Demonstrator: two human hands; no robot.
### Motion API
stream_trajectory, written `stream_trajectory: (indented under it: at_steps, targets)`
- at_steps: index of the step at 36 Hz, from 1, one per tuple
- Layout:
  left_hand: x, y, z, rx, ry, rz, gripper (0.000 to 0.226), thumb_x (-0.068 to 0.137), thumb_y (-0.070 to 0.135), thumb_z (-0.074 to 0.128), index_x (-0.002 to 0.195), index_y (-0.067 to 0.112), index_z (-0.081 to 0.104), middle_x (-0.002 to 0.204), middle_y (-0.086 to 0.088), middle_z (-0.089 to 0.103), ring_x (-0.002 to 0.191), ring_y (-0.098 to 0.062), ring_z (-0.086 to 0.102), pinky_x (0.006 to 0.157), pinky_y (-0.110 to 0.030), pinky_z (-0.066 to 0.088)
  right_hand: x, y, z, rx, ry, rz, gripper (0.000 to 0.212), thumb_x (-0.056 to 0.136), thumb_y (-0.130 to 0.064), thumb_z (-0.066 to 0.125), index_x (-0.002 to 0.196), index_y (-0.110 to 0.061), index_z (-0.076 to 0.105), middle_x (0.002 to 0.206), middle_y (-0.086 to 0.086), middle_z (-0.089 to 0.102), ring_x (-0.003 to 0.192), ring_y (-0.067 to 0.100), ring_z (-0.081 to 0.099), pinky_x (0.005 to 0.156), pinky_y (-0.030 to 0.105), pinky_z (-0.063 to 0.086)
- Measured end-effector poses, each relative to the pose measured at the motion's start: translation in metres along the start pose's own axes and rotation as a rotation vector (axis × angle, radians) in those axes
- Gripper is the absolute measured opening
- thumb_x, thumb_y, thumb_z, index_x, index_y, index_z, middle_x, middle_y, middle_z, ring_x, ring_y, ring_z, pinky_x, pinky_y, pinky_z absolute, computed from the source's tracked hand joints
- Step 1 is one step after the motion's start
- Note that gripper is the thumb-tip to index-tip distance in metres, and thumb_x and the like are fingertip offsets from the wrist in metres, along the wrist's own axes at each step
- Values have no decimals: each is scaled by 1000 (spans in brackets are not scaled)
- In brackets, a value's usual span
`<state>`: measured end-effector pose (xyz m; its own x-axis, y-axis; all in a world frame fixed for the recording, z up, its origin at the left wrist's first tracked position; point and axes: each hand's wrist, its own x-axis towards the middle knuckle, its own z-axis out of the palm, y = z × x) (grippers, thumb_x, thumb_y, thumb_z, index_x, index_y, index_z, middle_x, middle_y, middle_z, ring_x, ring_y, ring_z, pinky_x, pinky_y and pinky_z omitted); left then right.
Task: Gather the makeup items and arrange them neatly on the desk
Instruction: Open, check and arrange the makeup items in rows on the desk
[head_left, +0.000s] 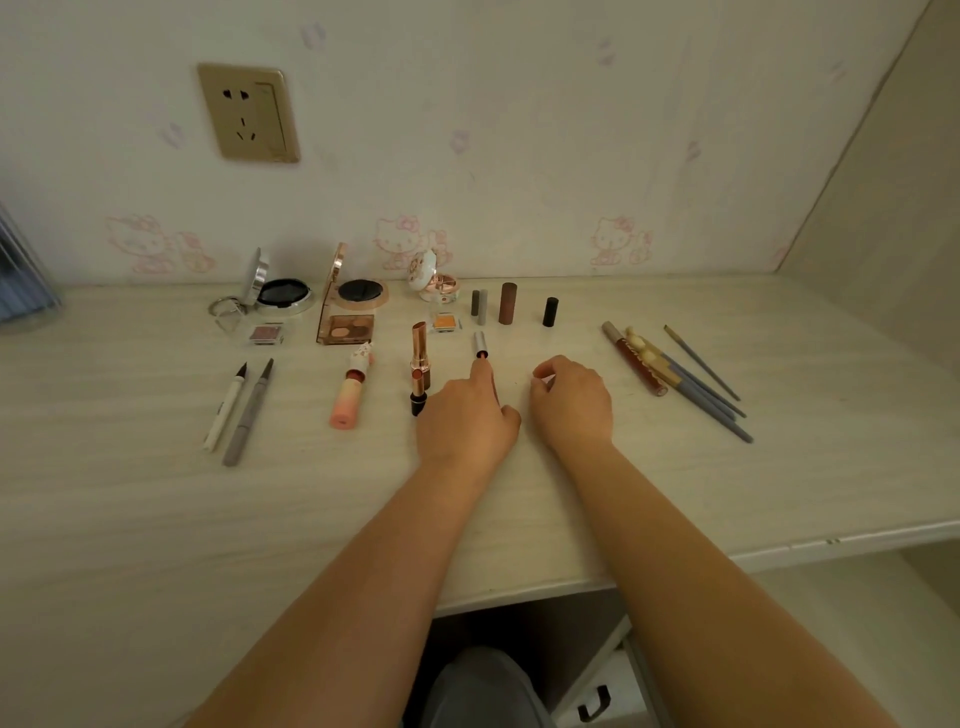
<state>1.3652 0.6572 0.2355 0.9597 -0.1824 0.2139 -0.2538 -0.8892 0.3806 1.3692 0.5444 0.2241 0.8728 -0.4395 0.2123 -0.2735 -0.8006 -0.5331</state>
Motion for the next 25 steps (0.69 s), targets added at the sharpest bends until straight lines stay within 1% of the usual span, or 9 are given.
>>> stream_trajectory:
  at_steps: [6,10,14,17,20,22,25]
  targets:
    - [4,0,3,24,14,-12,42,91,38,51,126,16,41,98,-5,64,84,-20,60,61,-30,43,0,1,0,-6,-13,-5,25,94,-20,45,110,-14,62,112,4,63,107,22,52,84,30,42]
    - [4,-1,3,11,11,-14,42,91,39,51,125,15,42,98,-5,64,86,-22,62,62,-29,43,-2,0,-2,50,-5,11,23,93,-20,47,110,-15,62,110,3,64,105,21,54,85,31,44]
    - [1,-2,2,-21,25,-12,40,89,41,52,118,15,43,95,-5,64,85,-23,63,61,-30,45,-7,1,-9,210,60,46,21,92,-19,50,111,-18,60,96,2,62,97,19,58,83,31,48]
    - [-2,0,0,-61,49,-5,34,89,42,50,110,16,43,91,-2,64,82,-23,63,63,-31,47,-11,6,-17,261,148,54,20,91,-17,50,108,-19,60,88,0,60,93,19,58,80,33,49]
    - [-6,7,-3,-67,104,114,27,91,40,47,105,18,47,86,1,65,79,-22,62,63,-31,45,-16,20,-28,225,218,61,19,92,-18,51,109,-18,60,91,2,60,93,19,58,81,34,50]
    - [-9,15,-4,-77,118,214,22,92,38,46,103,20,51,82,2,64,77,-21,61,62,-30,43,-18,32,-36,164,263,67,20,92,-19,52,110,-17,60,95,2,60,98,19,55,84,33,47]
    - [-14,33,0,-137,61,272,18,92,37,47,96,22,56,81,5,64,78,-19,61,67,-30,43,-16,52,-48,37,292,98,23,93,-20,49,113,-13,59,110,7,60,110,24,49,90,34,40]
